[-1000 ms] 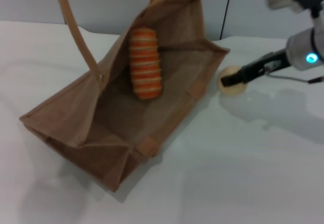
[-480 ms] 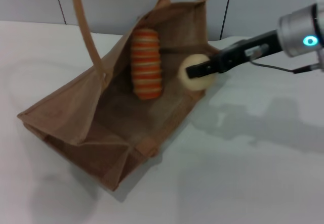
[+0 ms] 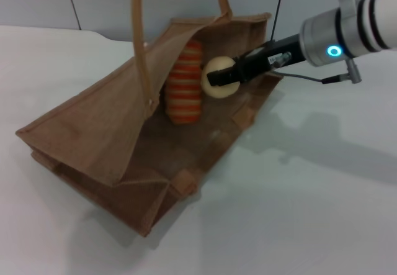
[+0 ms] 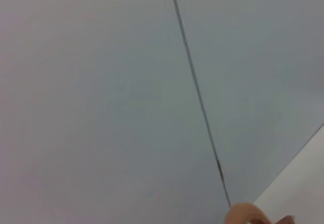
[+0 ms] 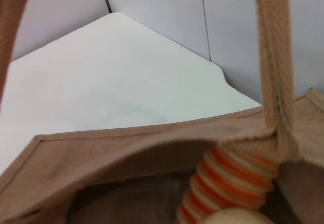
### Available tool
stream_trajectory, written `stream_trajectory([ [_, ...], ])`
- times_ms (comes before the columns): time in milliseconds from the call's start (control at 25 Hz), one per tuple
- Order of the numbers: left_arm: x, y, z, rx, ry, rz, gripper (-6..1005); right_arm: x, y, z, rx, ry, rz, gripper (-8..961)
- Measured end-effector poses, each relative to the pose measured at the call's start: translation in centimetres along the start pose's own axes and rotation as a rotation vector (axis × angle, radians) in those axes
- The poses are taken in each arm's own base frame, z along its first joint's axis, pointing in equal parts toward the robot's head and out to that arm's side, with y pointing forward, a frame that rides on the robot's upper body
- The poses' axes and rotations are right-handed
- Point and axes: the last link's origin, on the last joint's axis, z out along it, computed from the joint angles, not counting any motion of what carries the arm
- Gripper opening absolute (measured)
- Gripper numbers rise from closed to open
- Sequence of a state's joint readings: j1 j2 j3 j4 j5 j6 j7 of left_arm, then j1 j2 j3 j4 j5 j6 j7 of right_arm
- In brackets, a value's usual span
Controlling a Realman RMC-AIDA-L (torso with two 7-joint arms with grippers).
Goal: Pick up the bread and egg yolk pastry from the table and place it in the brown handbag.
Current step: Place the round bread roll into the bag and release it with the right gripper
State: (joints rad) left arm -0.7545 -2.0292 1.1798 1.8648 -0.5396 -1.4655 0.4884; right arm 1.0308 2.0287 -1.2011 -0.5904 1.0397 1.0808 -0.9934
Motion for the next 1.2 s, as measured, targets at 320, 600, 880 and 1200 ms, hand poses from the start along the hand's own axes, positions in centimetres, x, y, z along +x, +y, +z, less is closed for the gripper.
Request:
stream_trajectory([
  [320, 0.8, 0.7, -0.1, -0.026, 0.026, 0.011, 138, 0.0, -0.3, 1.3, 0.04, 0.023, 0.002, 600],
  [600, 1.6, 1.1, -0.1, -0.039, 0.046, 0.023, 139, -0.9, -0.5, 1.8, 0.084, -0.003, -0.008, 582],
  [880, 1.9, 1.2, -0.3, -0.037, 0.055, 0.024, 140, -1.0, -0.4, 2.3, 0.106, 0.006, -0.022, 565],
  [1200, 1.6, 0.8, -0.5, -0.026, 0.051, 0.012, 141, -0.8, -0.7, 2.2, 0.106, 0.004, -0.004, 748],
])
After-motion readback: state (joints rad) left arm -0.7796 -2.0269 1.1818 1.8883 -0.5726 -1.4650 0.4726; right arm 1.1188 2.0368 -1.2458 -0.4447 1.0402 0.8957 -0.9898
